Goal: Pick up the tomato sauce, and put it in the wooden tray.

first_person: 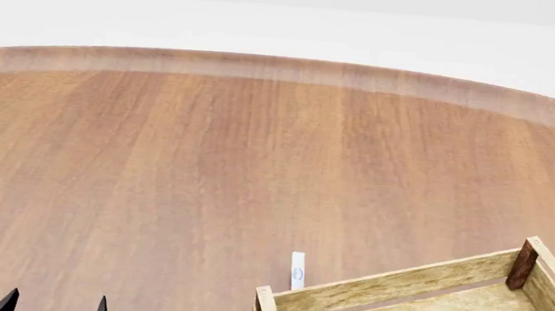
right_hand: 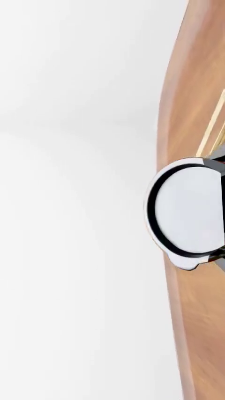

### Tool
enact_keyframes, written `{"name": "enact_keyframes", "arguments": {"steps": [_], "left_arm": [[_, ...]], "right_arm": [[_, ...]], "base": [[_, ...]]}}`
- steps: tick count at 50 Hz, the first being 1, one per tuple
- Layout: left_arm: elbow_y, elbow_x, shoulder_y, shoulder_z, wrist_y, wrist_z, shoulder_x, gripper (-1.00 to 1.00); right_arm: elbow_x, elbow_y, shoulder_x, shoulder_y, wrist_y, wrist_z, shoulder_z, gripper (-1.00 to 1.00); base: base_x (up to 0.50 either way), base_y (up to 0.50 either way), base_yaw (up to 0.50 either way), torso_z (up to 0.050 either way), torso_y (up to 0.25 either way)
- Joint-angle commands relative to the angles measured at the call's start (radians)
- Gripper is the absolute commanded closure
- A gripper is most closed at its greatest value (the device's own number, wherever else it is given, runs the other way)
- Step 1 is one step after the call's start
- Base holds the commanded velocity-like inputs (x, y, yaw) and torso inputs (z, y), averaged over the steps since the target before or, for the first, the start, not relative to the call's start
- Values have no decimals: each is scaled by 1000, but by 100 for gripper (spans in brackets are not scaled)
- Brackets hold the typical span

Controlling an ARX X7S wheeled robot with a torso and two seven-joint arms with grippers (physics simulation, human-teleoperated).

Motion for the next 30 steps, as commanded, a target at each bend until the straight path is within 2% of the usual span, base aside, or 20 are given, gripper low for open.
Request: {"name": "enact_keyframes", "arguments": {"steps": [1, 30], "left_arm": [[3, -2, 0, 4, -1, -3, -3, -100], [4, -8, -2, 12, 1, -8, -9, -100]], "right_arm": [[20, -58, 10, 39, 91, 7, 39, 100], [114, -57, 4, 186, 256, -4, 102, 100]], "base": [[0, 0, 0, 0, 0], [0, 0, 0, 0, 0]]}}
